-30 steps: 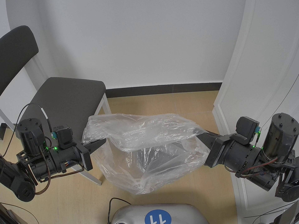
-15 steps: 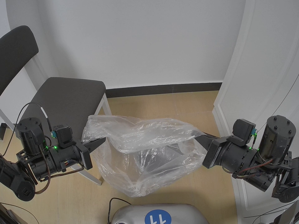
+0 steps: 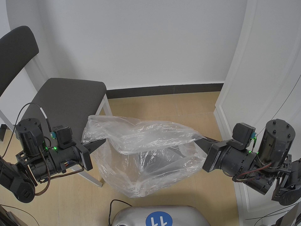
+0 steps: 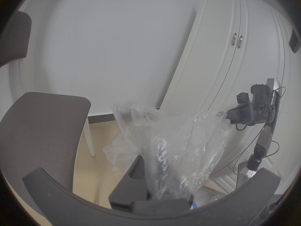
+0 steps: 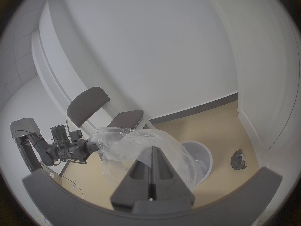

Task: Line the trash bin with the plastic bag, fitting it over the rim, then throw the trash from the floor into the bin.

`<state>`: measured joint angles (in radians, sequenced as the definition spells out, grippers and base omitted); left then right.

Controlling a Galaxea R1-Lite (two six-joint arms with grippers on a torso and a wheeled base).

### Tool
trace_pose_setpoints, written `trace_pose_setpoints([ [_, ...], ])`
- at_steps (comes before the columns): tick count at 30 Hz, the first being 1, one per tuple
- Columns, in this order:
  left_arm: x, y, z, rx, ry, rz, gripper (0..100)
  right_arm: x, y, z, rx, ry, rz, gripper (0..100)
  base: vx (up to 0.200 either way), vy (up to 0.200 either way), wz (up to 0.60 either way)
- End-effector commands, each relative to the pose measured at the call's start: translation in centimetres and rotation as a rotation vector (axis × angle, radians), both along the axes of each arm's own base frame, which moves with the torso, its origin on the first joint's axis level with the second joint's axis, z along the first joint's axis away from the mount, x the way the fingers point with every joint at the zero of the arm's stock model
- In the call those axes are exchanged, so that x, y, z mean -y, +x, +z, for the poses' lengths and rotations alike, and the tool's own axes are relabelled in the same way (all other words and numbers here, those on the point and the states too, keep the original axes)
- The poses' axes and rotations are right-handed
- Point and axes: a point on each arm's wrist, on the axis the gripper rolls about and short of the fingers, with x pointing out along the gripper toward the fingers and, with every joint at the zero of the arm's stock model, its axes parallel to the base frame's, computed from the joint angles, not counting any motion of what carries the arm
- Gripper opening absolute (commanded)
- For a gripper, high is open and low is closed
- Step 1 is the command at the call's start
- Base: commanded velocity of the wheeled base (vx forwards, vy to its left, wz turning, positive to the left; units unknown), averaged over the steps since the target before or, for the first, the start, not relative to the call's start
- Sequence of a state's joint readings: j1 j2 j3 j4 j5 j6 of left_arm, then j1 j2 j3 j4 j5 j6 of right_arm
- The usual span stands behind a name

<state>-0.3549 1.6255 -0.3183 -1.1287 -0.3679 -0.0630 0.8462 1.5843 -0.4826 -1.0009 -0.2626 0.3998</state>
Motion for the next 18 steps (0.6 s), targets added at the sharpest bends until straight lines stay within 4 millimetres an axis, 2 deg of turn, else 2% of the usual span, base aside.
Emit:
trace_pose_setpoints([
  [1, 0.06, 0.1, -0.24, -0.009, 0.004, -0.001, 0, -0.38, 0.32, -0.63, -0.016, -0.017, 0.001, 0, 0.0, 0.0, 0.0],
  [12, 0.21, -0.01, -0.24, -0.007, 0.006, -0.008, 0, -0.22, 0.12, -0.24, -0.005, -0.007, 0.002, 0, 0.0, 0.0, 0.0],
  [18, 0.25, 0.19, -0.53, -0.019, 0.01, -0.006, 0, -0.16, 0.12, -0.74, -0.028, -0.006, 0.0, 0, 0.0, 0.0, 0.0],
])
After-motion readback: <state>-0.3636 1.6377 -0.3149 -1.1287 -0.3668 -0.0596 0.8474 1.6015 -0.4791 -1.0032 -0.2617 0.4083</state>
